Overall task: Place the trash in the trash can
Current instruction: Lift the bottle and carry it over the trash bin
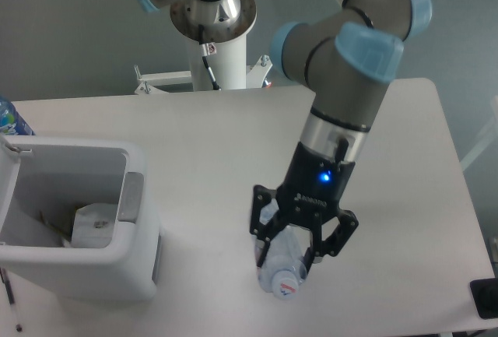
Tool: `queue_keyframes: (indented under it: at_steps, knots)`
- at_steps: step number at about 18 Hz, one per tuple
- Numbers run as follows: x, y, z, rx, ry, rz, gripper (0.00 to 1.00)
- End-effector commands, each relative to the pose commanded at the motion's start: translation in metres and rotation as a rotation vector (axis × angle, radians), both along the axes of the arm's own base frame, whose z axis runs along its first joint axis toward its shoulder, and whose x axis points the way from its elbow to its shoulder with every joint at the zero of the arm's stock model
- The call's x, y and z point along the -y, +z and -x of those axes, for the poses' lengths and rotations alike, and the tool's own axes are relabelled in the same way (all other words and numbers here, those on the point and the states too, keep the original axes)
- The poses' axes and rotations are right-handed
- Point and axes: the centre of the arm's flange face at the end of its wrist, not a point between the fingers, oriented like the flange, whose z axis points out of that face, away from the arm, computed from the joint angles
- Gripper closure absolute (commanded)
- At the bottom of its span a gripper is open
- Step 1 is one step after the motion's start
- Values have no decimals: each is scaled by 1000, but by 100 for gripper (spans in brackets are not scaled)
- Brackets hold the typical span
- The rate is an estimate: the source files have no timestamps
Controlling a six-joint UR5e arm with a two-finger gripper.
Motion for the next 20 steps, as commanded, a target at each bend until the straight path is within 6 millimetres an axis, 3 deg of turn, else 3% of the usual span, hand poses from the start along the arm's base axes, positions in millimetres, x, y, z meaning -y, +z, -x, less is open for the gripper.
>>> queue_keyframes:
  at_steps: [4,12,17,20]
  knots:
    - [1,29,-21,28,-56,-80,38]
    - [-33,91,-95,78,-176,-192,39]
    - [-39,100,-108,124,-163,-195,39]
    - [-47,95,-119,146,-173,-186,39]
